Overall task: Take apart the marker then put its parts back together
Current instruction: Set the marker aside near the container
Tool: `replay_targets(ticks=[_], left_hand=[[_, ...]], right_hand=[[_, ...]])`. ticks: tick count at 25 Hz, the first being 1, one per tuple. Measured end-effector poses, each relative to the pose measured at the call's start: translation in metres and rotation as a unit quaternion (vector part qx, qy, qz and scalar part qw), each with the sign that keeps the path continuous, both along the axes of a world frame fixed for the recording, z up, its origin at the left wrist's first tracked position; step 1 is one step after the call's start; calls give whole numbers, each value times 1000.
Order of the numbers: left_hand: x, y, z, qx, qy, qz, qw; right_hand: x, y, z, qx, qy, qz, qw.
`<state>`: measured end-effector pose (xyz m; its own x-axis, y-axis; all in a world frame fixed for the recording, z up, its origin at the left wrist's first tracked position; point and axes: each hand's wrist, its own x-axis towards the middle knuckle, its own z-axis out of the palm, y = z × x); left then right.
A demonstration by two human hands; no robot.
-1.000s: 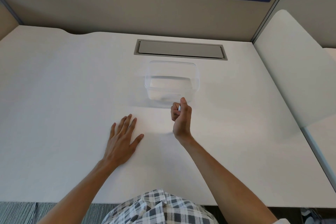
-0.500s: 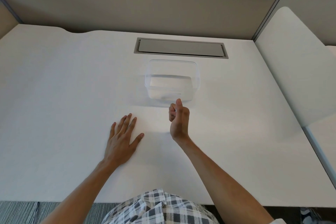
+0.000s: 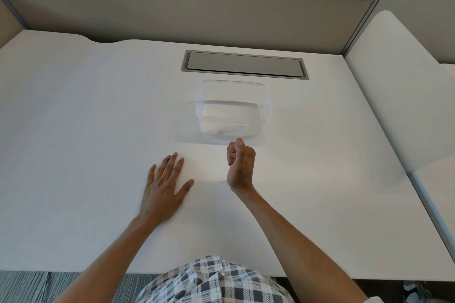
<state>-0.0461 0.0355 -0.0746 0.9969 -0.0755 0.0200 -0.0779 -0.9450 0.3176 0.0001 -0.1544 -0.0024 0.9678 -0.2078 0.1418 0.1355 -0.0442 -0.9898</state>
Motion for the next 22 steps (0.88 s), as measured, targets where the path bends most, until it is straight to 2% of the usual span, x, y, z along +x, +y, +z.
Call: replay_targets(ticks=[22], left_hand=[[-1,-1,3,3,8,1,1000]], right_hand=[[-2,3,2,15,-18,3,1000]])
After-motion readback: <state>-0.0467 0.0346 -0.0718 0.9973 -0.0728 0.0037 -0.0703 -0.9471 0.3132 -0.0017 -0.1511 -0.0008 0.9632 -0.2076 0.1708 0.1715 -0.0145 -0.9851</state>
